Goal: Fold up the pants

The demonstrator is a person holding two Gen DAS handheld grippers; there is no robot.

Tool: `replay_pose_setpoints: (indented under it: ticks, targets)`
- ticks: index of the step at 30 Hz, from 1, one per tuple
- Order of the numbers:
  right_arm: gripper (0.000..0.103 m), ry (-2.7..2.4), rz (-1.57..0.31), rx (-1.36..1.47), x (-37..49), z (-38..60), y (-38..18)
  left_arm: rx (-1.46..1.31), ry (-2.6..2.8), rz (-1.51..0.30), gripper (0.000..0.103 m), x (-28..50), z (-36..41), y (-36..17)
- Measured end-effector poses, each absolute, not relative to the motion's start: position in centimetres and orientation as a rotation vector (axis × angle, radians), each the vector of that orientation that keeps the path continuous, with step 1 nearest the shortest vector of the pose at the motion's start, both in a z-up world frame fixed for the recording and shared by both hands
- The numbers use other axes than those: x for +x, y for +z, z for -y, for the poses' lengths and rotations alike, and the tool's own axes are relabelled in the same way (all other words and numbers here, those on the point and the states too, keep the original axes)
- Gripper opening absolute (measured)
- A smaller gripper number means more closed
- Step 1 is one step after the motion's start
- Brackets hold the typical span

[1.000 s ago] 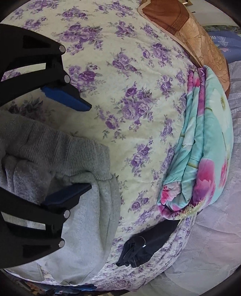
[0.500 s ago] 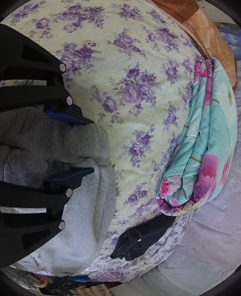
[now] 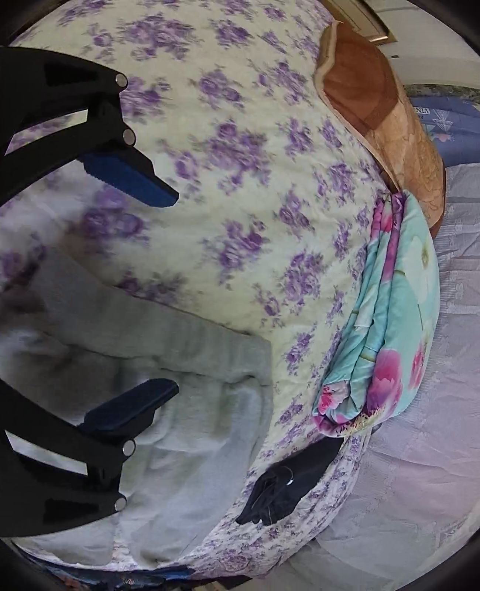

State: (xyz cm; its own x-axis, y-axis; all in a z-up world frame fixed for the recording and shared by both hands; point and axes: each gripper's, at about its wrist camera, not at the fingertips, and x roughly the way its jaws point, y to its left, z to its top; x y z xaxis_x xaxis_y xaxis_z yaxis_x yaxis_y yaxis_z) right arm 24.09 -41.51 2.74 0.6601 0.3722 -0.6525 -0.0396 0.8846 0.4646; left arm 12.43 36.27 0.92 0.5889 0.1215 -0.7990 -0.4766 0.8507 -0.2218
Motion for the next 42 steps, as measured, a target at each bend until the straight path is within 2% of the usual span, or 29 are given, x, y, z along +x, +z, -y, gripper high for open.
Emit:
replay_pose_setpoints:
  ticks: [7, 13, 14, 16, 17, 18, 23, 24, 25, 32, 33, 34, 35, 36, 37, 38, 40, 41, 42]
  targets:
    - [0.055, 0.348, -0.938, 0.607, 14.0, 41.6, -1.0, -0.734, 0.243, -0.833, 0.092, 3.1, -34.7, -1.9]
    - [0.055, 0.442, -0.950, 0.758, 15.4, 39.4, -4.0, -0.693, 0.211, -0.838, 0.092, 2.3, -31.3, -2.8]
    - [0.053, 0.433, -0.939, 0.777, 16.0, 39.3, -4.3, -0.687, 0.215, -0.840, 0.092, 2.6, -31.1, -2.9]
    - [0.037, 0.429, -0.904, 0.785, 16.8, 39.2, -4.2, -0.706, 0.221, -0.838, 0.092, 2.9, -31.2, -3.0]
    - [0.019, 0.430, -0.885, 0.787, 17.2, 39.3, -4.1, -0.726, 0.220, -0.832, 0.092, 3.0, -31.4, -3.0]
    - [0.006, 0.429, -0.874, 0.794, 17.6, 39.5, -3.9, -0.758, 0.220, -0.823, 0.092, 3.0, -31.7, -3.0]
    - [0.004, 0.418, -0.754, 0.803, 17.6, 42.8, -0.7, -0.834, 0.197, -0.796, 0.091, 3.0, -31.8, -2.4]
    - [0.000, 0.385, -0.719, 0.775, 17.1, 43.5, 0.2, -0.832, 0.191, -0.796, 0.091, 2.9, -31.4, -2.3]
    - [0.000, 0.370, -0.710, 0.738, 17.0, 44.3, 0.9, -0.830, 0.187, -0.797, 0.092, 2.8, -31.1, -2.3]
    - [0.003, 0.394, -0.843, 0.733, 16.5, 44.2, -1.5, -0.850, 0.229, -0.791, 0.094, 4.1, -31.1, -3.5]
    - [0.003, 0.402, -0.834, 0.725, 16.4, 43.8, -1.3, -0.851, 0.220, -0.780, 0.091, 4.6, -31.2, -3.4]
    - [0.003, 0.405, -0.829, 0.707, 16.4, 43.3, -1.0, -0.853, 0.212, -0.771, 0.064, 5.0, -31.2, -3.4]
    - [0.004, 0.406, -0.822, 0.693, 16.3, 43.0, -0.6, -0.868, 0.194, -0.791, 0.049, 5.6, -31.3, -3.6]
    - [0.004, 0.400, -0.810, 0.683, 16.2, 42.9, -0.2, -0.892, 0.178, -0.801, 0.029, 5.8, -31.3, -3.9]
    - [0.004, 0.393, -0.799, 0.674, 16.1, 42.9, 0.3, -0.906, 0.165, -0.789, 0.020, 5.7, -31.3, -3.9]
    - [0.004, 0.382, -0.785, 0.660, 15.9, 42.9, 0.9, -0.890, 0.166, -0.779, 0.016, 5.4, -31.1, -3.7]
    - [0.018, 0.358, -0.767, 0.629, 15.9, 42.9, 1.8, -0.860, 0.174, -0.748, 0.013, 4.2, -30.9, -2.8]
    - [0.043, 0.348, -0.758, 0.613, 15.9, 43.0, 2.2, -0.863, 0.177, -0.735, 0.013, 3.4, -31.1, -2.5]
    - [0.056, 0.336, -0.751, 0.593, 16.0, 43.1, 2.4, -0.879, 0.176, -0.741, 0.017, 3.0, -31.4, -2.6]
